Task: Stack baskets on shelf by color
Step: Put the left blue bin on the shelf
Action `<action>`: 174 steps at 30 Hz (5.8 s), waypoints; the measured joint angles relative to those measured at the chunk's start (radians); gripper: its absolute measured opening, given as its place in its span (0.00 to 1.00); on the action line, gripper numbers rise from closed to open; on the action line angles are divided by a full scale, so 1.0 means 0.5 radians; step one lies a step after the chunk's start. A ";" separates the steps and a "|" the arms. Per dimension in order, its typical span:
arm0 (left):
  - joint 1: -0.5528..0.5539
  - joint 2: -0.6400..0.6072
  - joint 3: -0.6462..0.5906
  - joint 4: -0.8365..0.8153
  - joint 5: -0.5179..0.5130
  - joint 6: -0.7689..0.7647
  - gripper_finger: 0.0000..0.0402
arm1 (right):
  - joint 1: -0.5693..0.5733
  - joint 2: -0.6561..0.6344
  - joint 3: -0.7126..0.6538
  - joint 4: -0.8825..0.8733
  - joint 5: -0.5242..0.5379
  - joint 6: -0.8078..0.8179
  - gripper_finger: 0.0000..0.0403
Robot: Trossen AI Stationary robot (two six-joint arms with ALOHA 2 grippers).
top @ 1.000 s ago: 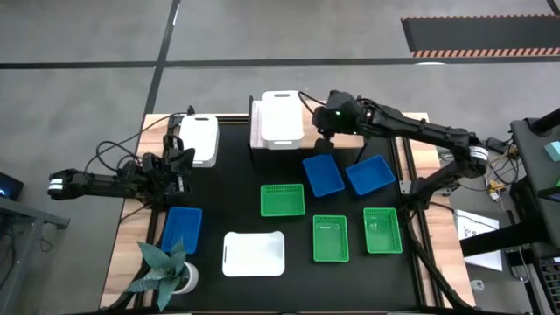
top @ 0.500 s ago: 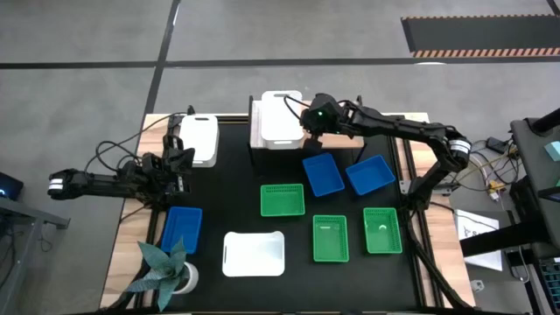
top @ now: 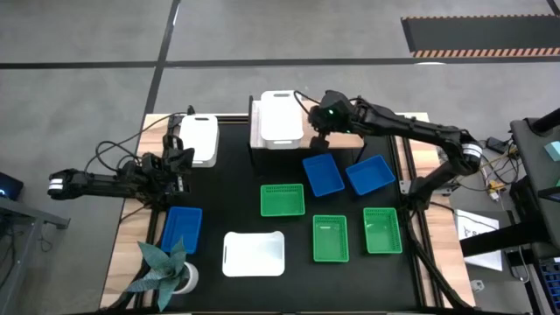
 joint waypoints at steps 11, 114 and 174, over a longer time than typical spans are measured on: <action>-0.001 0.006 0.000 -0.002 0.000 0.000 0.00 | 0.513 -0.509 -0.611 0.290 -0.006 0.331 0.02; -0.855 1.744 1.498 -4.402 0.636 -3.295 0.35 | 1.084 -0.959 -1.636 1.420 -0.006 -0.123 0.02; -0.719 2.123 2.740 -4.143 -0.110 0.438 0.00 | 1.065 0.283 0.266 0.258 -0.659 -0.274 0.50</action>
